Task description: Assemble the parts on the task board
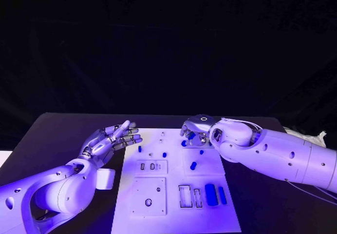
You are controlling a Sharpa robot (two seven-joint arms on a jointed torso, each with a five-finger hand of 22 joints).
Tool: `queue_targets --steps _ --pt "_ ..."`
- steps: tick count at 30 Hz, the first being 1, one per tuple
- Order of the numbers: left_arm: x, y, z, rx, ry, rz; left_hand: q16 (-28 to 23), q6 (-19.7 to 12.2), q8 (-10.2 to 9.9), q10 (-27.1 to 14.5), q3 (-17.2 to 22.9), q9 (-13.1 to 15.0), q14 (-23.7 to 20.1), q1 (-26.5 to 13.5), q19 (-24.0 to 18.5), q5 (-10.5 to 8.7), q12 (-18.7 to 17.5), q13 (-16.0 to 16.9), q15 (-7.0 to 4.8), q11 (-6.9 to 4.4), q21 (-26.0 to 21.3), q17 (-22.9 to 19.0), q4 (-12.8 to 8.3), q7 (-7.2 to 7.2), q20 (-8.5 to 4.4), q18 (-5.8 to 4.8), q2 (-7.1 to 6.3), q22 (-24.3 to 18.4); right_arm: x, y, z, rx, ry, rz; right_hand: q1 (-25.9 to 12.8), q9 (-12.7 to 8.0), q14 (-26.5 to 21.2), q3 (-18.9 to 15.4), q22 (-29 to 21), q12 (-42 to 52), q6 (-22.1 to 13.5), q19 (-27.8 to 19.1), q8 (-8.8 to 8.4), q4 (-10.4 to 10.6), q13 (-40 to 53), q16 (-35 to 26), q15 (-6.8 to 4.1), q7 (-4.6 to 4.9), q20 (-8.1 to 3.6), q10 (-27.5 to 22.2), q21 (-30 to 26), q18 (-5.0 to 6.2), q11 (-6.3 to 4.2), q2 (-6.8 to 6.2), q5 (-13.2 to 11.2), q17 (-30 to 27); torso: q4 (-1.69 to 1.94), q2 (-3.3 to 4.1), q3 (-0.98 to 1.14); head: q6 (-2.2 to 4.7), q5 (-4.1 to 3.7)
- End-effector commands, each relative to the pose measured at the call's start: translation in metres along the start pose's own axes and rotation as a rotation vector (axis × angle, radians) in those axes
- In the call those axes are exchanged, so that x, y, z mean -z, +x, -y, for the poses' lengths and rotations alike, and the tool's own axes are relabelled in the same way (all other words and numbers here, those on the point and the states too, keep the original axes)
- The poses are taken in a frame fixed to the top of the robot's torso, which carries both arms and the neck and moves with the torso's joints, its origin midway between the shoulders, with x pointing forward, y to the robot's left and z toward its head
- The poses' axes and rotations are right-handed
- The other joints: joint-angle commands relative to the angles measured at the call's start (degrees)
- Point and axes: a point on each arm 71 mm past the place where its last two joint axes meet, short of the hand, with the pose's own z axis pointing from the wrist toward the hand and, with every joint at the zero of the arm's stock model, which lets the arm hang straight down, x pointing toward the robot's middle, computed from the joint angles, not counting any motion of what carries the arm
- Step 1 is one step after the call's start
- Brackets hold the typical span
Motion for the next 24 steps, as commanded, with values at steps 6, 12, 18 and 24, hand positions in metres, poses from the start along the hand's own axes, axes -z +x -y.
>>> queue_targets --steps 6,12,18,24 --pt "-0.0005 0.0023 0.0010 0.013 0.002 -0.019 -0.2 0.3 -0.4 0.3 -0.2 -0.1 0.4 -0.1 0.5 -0.01 -0.3 -0.1 -0.02 0.08 -0.2 -0.1 0.0 1.42 0.06 0.68 0.36 -0.1 -0.0005 0.0010 -0.0006 0.037 0.001 -0.027 0.7 0.2 1.0 2.8 1.2 -0.3 1.4 -0.8 -0.05 0.9 -0.1 4.1 -0.35 -0.36 -0.10 0.0 1.9 0.76 0.06 0.08 0.5 5.7 0.36 0.35 -0.14 0.18 -0.37" --pt "-0.0002 0.0026 0.0009 0.013 -0.001 -0.019 -0.2 0.3 -0.4 0.3 -0.2 -0.1 0.4 -0.1 0.5 -0.01 -0.3 -0.1 -0.02 0.08 -0.2 -0.1 0.0 1.42 0.06 0.68 0.36 -0.1 -0.0008 0.0038 0.0011 0.035 0.001 -0.060 0.9 0.2 1.0 5.2 2.2 -0.2 2.3 -1.0 -0.04 1.7 -0.1 7.1 -0.52 -0.54 -0.19 0.6 3.6 0.75 -0.09 -0.05 0.2 9.8 0.51 0.55 -0.20 0.04 -0.54" --pt "0.0001 0.0019 0.0009 0.012 -0.003 -0.018 -0.3 0.3 -0.5 0.3 -0.3 -0.1 0.4 0.0 0.6 -0.01 -0.3 -0.1 -0.01 0.10 -0.3 -0.1 -0.1 1.46 0.06 0.67 0.44 -0.2 -0.0023 0.0068 0.0017 0.029 -0.001 -0.087 0.8 0.2 0.8 6.2 3.1 -0.3 2.5 -1.3 -0.15 2.1 -0.2 7.9 -0.47 -0.49 -0.19 0.7 4.7 0.71 -0.13 -0.70 -0.1 10.8 0.62 0.72 -0.22 -0.07 -0.59" --pt "0.0000 0.0010 0.0008 0.011 -0.004 -0.015 -0.3 0.4 -0.5 0.4 -0.3 -0.1 0.4 0.0 0.6 -0.01 -0.4 -0.1 -0.01 0.12 -0.3 -0.2 -0.2 1.46 0.06 0.67 0.53 -0.2 -0.0033 0.0083 0.0012 0.025 -0.005 -0.098 0.7 0.1 0.6 6.6 3.4 -0.3 2.5 -1.5 -0.21 2.4 -0.2 8.1 -0.44 -0.45 -0.15 0.7 5.1 0.69 -0.10 -1.15 -0.3 11.1 0.79 0.75 -0.27 -0.27 -0.67"
